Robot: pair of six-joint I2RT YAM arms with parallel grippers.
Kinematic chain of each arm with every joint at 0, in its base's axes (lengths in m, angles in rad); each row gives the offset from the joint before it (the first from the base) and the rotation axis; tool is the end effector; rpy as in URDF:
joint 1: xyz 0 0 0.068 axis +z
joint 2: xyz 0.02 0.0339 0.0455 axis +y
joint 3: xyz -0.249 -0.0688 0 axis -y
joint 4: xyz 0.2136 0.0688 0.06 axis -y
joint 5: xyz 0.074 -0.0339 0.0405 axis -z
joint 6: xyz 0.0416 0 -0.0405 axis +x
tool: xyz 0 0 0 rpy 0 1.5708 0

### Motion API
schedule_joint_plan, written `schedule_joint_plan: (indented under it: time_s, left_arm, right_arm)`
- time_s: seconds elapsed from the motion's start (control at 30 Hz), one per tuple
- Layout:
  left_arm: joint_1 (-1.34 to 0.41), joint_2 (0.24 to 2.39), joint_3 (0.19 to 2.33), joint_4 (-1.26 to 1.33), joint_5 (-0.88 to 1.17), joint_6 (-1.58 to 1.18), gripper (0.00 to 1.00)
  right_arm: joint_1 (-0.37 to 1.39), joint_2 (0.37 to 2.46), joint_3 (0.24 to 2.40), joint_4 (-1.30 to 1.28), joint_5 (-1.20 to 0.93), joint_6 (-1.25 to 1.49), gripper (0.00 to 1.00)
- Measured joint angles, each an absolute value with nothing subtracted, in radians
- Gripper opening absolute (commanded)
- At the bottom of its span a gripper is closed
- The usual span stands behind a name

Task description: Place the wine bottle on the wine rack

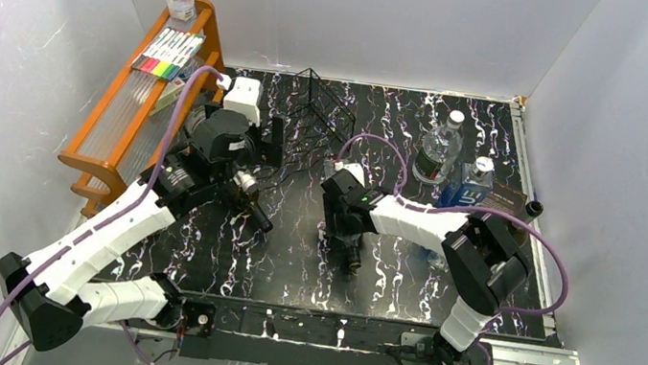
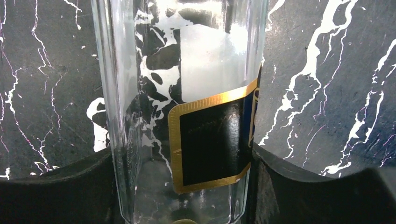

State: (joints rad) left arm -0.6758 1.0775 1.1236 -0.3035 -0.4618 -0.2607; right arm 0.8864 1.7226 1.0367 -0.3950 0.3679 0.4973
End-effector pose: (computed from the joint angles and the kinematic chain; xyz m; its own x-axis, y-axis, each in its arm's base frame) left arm 0.1835 -0.1233 0.3743 -0.2496 -0.0957 -0.9636 0.1651 0.9763 -0.1397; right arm 0.2101 0.2339 0.1712 -0.7841 -0.2569 -0.5649 -0.2752 0.9598 -0.0544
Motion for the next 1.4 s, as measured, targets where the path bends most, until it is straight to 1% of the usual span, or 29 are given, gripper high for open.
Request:
schedule_joint_plan:
  time_s: [0.07,0.13,0.27,0.37,0.43,0.77,1.4]
  left_arm:
    - [-0.676,1.067,1.125,-0.311,-0.463,-0.261,0.98]
    - [-0.676,1.055,1.129,-0.322,-0.464,-0.261,0.98]
    - [-0.676,1.033,1.161,-0.341,-0.464,-0.260,0.98]
    - [-0.676,1.015,1.193,-0.349,-0.464,-0.260,0.98]
    - [-0.676,0.995,1.215,-0.348,-0.464,-0.260,0.98]
    - [-0.676,0.950,1.240,-0.361,-0.463,-0.257,0.98]
    - [-0.676,0.949,1.240,-0.376,-0.463,-0.256,0.98]
  right_arm:
    - [0.887,1.720,1.033,-0.391,0.368,0.489,0.10]
    - [0.892,1.707,1.024,-0.390,0.369,0.470,0.06]
    - [0.921,1.612,0.993,-0.395,0.336,0.408,0.04]
    - [0.938,1.539,0.983,-0.384,0.260,0.378,0.03]
    - [0.947,1.514,0.983,-0.367,0.212,0.368,0.00]
    - [0.950,1.519,0.963,-0.245,0.083,0.404,0.00]
    - [0.950,1.538,0.933,-0.063,0.059,0.406,0.00]
